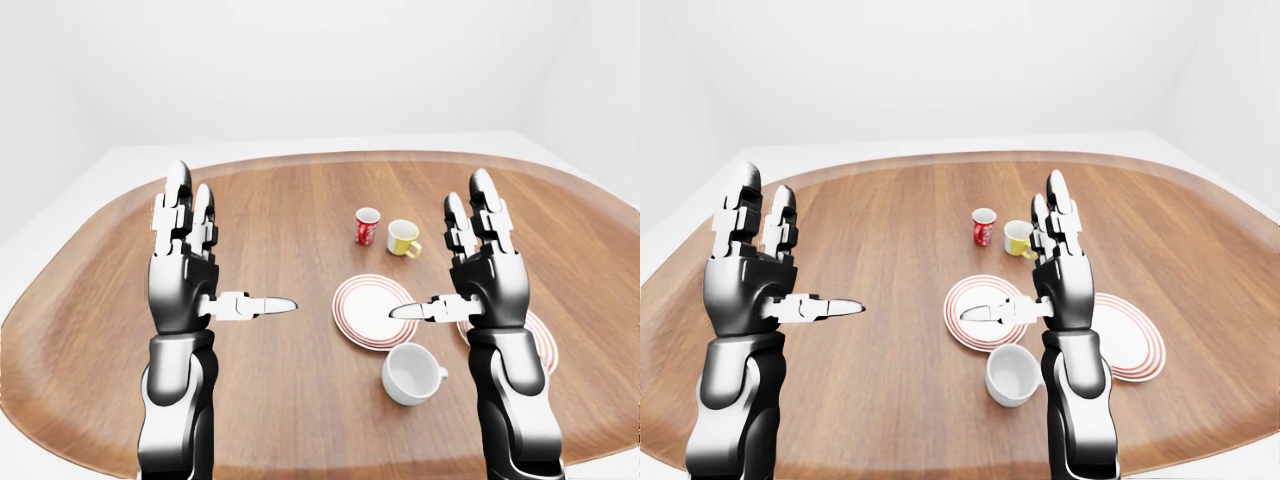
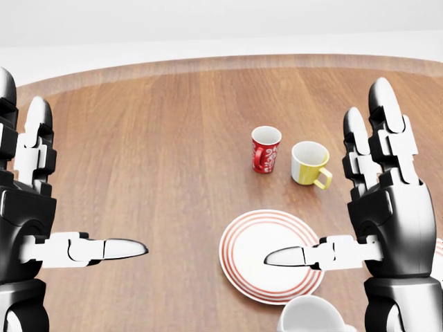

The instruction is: Put the white mug on the left plate.

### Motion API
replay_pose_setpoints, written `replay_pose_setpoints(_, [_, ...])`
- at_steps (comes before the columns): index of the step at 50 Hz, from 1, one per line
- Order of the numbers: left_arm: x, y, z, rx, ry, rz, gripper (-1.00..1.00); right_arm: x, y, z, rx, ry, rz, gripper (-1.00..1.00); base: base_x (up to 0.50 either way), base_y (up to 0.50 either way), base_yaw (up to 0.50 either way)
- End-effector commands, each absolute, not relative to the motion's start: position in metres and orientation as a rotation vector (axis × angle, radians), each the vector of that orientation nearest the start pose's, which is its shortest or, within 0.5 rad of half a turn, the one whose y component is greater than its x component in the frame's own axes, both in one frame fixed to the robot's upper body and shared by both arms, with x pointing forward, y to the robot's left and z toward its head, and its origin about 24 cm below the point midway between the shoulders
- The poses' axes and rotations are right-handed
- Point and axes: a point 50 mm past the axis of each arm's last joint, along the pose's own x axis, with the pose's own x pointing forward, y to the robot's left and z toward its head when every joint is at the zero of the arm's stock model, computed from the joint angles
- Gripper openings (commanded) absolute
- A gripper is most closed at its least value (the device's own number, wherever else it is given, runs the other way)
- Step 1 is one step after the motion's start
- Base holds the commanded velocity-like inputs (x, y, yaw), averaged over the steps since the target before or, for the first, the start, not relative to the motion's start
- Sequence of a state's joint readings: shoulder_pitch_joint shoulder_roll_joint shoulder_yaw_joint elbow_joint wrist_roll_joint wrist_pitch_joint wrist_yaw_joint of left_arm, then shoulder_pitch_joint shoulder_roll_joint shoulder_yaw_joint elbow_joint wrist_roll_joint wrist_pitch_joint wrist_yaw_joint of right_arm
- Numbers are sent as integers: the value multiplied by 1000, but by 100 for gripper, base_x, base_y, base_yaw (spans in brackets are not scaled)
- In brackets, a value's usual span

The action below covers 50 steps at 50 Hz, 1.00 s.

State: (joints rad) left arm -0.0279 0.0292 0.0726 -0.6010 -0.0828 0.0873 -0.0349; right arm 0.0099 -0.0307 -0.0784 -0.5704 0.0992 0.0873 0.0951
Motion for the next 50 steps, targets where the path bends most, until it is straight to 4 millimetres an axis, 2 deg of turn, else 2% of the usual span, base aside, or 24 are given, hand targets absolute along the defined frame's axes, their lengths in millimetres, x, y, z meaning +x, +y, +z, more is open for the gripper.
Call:
replay_pose_setpoints(1, [224, 162, 175, -25, -546, -7, 100, 224, -163, 160, 18, -473, 58, 100, 50, -3, 0])
replay_pose_setpoints(23, [224, 162, 174, -25, -537, -7, 100, 226, -162, 157, 3, -460, 47, 100, 49, -3, 0])
replay_pose_setpoints(31, [225, 162, 173, -25, -534, -7, 100, 234, -160, 152, -23, -433, 13, 100, 4, 0, 0])
replay_pose_setpoints(34, [224, 162, 173, -24, -536, -7, 100, 238, -155, 157, -55, -451, 3, 100, 0, 0, 0])
replay_pose_setpoints(38, [225, 161, 172, -23, -529, -8, 100, 243, -146, 177, -94, -540, -30, 100, 0, 0, 0])
replay_pose_setpoints(43, [224, 162, 174, -23, -539, -8, 100, 234, -137, 196, -123, -640, 23, 100, 0, 0, 0])
replay_pose_setpoints(50, [224, 161, 173, -24, -536, -9, 100, 224, -120, 203, -288, -683, 160, 100, 0, 0, 0])
